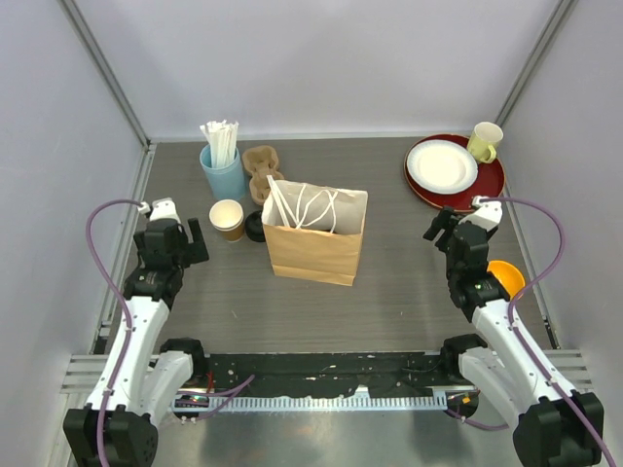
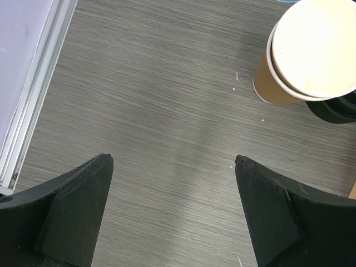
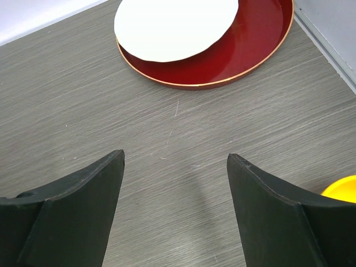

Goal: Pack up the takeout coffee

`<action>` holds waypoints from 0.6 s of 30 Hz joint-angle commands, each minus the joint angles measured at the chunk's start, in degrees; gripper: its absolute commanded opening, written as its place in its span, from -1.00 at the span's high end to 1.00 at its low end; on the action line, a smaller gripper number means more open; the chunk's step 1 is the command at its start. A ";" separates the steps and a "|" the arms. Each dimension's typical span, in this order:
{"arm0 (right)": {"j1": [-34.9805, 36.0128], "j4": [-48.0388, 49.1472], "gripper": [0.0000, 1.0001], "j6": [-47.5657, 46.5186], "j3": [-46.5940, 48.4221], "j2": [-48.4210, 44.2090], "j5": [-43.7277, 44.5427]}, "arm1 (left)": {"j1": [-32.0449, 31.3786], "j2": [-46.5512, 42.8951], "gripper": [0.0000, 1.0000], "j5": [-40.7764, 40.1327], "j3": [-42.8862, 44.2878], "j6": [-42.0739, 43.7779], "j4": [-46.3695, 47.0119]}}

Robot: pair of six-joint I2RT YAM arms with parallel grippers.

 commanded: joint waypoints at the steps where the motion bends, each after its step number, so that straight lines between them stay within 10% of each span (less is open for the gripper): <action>1: -0.13 3.02 -0.59 1.74 -0.46 -1.60 2.75 | 0.09 0.08 -0.89 -1.35 -1.36 0.51 5.37; 18: -0.04 1.44 -0.59 4.13 -3.45 -4.85 5.48 | 0.09 -0.01 -0.83 -5.13 -1.45 -4.05 4.84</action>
